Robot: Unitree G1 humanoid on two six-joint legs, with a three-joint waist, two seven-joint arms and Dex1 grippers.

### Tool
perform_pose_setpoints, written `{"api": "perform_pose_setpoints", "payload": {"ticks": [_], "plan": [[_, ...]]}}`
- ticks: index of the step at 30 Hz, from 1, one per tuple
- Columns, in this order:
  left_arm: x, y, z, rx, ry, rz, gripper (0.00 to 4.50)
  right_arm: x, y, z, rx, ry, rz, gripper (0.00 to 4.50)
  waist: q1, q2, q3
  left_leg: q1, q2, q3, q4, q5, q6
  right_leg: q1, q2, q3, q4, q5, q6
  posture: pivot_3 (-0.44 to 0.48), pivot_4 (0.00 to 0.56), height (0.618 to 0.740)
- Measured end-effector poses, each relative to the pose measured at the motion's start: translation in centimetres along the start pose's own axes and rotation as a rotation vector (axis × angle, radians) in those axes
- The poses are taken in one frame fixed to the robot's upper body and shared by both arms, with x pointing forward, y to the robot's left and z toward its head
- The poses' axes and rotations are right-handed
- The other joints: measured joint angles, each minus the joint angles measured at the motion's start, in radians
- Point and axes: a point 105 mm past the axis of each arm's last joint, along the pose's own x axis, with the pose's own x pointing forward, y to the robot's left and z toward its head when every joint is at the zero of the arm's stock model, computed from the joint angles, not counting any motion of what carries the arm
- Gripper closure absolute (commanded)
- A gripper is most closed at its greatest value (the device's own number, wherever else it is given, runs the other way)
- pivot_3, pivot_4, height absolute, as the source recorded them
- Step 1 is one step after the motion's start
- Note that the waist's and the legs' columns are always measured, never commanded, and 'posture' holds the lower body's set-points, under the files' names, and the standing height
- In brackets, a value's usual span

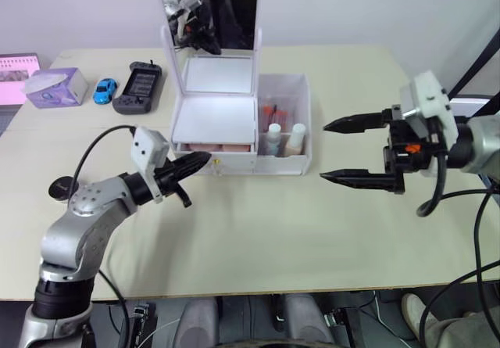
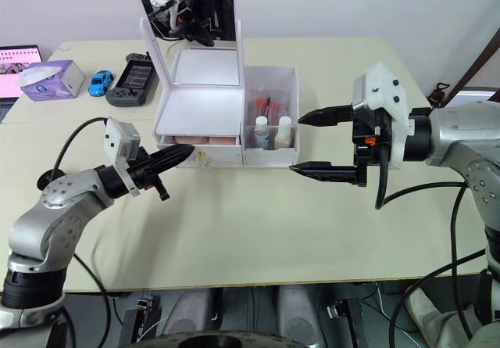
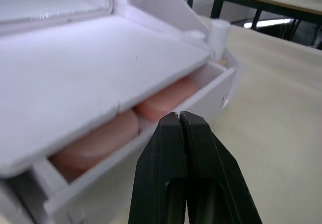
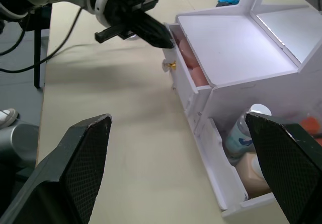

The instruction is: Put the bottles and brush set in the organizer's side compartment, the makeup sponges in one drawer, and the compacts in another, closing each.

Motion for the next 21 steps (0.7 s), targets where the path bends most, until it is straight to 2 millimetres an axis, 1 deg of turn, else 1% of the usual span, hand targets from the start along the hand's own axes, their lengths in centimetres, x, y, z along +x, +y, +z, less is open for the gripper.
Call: {"api": "perform_pose_setpoints", "payload": {"ticks": [8,12,15,17,19,21], "plan": [[1.1,0.2,-0.1,0.034,-0.015,0.004,4.41,-0.6,0.0,-0.4,0.008,0.014,-0.023,0.00,0.002,0.000,0.000,0.001,0.000,0.000,0.000,0.000,0.000,0.000,0.000,0.000,0.001,0.000,0.000,0.000,0.150,0.740],[1.2,0.1,0.0,0.022,-0.026,-0.005,4.41,-0.9,0.0,-0.2,-0.004,0.007,-0.034,0.00,0.002,0.000,0.000,0.001,0.000,0.000,0.002,0.000,0.000,0.001,0.000,0.000,0.000,-0.001,0.001,0.000,0.150,0.740],[0.7,0.1,0.1,-0.006,-0.042,-0.020,4.41,-1.1,0.1,-0.4,-0.002,0.013,-0.039,0.00,-0.001,0.000,0.000,0.001,0.000,0.000,0.001,0.000,0.000,0.001,0.000,0.000,0.000,0.000,0.001,0.000,0.150,0.740],[0.0,0.1,-0.3,-0.028,-0.034,-0.027,4.41,-1.2,0.1,-0.4,0.001,0.014,-0.040,0.00,-0.005,0.000,0.000,0.001,0.000,0.000,0.000,0.000,0.000,0.001,0.000,0.000,0.000,0.000,0.000,0.000,0.150,0.740],[-1.0,-0.7,-0.7,-0.049,-0.025,-0.062,4.41,-1.2,0.1,-0.5,0.002,0.015,-0.040,0.00,-0.006,0.000,0.000,0.001,0.000,0.000,-0.001,0.000,0.000,0.000,0.000,0.000,0.000,0.000,0.000,0.000,0.150,0.740],[-1.5,-1.6,-1.1,-0.062,-0.014,-0.091,4.41,-1.2,0.1,-0.5,0.000,0.014,-0.039,0.00,-0.003,0.000,0.000,0.001,0.000,0.000,-0.001,0.000,0.000,0.000,0.000,0.000,0.000,0.000,0.000,0.000,0.150,0.740]]}}
